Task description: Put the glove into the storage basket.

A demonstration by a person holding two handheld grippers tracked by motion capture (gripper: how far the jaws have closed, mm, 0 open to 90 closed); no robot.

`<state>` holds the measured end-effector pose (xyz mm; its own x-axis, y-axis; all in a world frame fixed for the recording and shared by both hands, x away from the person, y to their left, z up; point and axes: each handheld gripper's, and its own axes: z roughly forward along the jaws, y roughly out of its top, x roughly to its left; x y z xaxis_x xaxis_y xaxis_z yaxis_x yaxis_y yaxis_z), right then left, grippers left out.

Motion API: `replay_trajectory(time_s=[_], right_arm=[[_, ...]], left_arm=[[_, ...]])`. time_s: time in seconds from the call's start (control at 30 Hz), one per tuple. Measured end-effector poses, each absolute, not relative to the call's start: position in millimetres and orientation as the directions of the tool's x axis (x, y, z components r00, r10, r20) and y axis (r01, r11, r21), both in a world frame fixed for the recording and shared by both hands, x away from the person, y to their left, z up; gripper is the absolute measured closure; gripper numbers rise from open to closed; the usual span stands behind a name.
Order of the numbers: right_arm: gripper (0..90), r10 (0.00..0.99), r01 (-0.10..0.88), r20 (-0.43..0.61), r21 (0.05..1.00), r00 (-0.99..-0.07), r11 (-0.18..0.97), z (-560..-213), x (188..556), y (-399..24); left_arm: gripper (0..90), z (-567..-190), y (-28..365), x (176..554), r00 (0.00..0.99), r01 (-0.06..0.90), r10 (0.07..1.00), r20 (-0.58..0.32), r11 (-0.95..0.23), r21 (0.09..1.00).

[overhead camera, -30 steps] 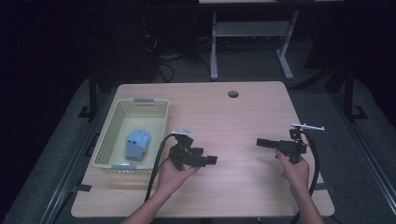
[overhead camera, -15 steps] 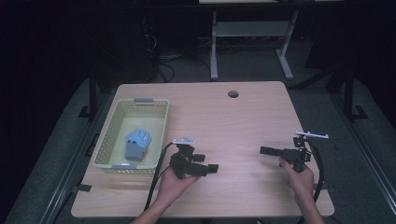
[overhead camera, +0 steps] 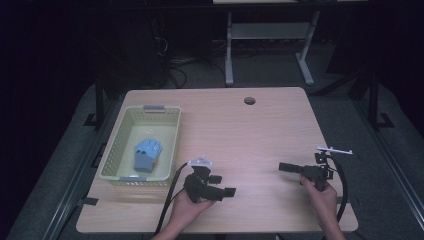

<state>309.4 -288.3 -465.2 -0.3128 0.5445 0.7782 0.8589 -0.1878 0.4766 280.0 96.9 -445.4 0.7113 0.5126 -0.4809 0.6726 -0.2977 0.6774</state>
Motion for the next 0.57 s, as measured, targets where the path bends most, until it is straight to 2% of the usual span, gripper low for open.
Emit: replay_trajectory(time_s=[0.2,0.57], right_arm=[[35.1,0.545,0.860,0.778,0.476,-0.313,-0.185,-472,304,-288],[31.0,0.519,0.834,0.780,0.511,-0.349,-0.208,-470,295,-284]], left_arm=[[20.5,-451,100,273,0.719,0.663,0.504,-0.479,-0.289,0.691],[20.6,-456,95,258,0.751,0.634,0.486,-0.446,-0.343,0.693]])
